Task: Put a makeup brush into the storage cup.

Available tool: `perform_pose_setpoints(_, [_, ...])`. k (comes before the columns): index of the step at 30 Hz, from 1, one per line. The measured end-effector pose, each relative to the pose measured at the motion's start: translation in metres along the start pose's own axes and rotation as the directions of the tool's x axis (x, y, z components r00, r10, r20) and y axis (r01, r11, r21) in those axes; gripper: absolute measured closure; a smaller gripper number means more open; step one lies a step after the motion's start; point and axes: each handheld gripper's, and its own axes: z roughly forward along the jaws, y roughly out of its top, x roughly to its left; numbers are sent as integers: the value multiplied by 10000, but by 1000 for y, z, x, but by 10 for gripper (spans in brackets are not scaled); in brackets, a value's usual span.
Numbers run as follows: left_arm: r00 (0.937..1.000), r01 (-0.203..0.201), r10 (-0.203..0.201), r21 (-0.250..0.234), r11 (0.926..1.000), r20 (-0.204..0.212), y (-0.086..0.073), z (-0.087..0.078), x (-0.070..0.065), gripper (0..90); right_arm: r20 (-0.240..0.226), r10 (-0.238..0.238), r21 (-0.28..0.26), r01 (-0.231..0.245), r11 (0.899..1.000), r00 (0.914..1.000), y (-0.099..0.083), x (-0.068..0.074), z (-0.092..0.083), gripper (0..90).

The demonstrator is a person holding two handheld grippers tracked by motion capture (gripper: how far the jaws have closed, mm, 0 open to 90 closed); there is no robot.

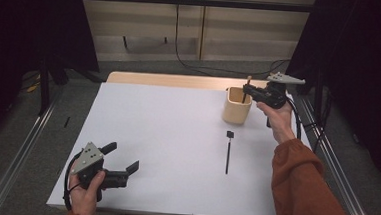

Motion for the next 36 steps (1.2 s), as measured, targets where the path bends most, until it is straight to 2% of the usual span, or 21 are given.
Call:
perform_pose_setpoints(9, [10000, -85, 85, 14, 10000, -10, 0, 0, -1, 16, -83, 43, -34, -44, 10000, 10000, -6, -2, 0, 821])
perform_pose_setpoints(11, [9999, -125, 125, 6, 9999, -18, 0, 0, -1, 16, 43, 78, -30, -78, 10000, 10000, -7, -2, 0, 750])
perform_pose_setpoints(14, [9999, -114, 114, -8, 9999, -73, 0, -1, 0, 16, 494, 52, -241, -40, 9997, 9988, -7, -1, -2, 588])
perform_pose_setpoints(16, [9999, -91, 91, -13, 10000, -116, 0, -1, 1, 15, 614, 84, -316, -65, 9995, 9981, -5, 0, -3, 448])
perform_pose_setpoints(19, [9999, -89, 89, -31, 10000, -115, 0, -1, 1, 16, 709, 122, -385, -95, 9992, 9974, -3, 1, -4, 284])
perform_pose_setpoints(21, [9999, -69, 69, -23, 10000, -104, 0, -1, 0, 15, 733, 136, -348, -111, 9993, 9972, -3, 1, -4, 214])
perform_pose_setpoints(27, [9999, -71, 71, -25, 10000, -123, 0, -1, 1, 15, 809, 325, -328, -299, 9990, 9962, -4, -1, -7, 60])
perform_pose_setpoints(32, [9999, -41, 40, -63, 10000, -144, 1, 0, 2, 16, 744, 272, -434, -240, 9988, 9969, -2, 1, -9, 28])
perform_pose_setpoints(36, [9999, -34, 33, -71, 10000, -145, 0, -1, 2, 15, 644, 417, -408, -391, 9984, 9971, -3, 0, -11, 7])
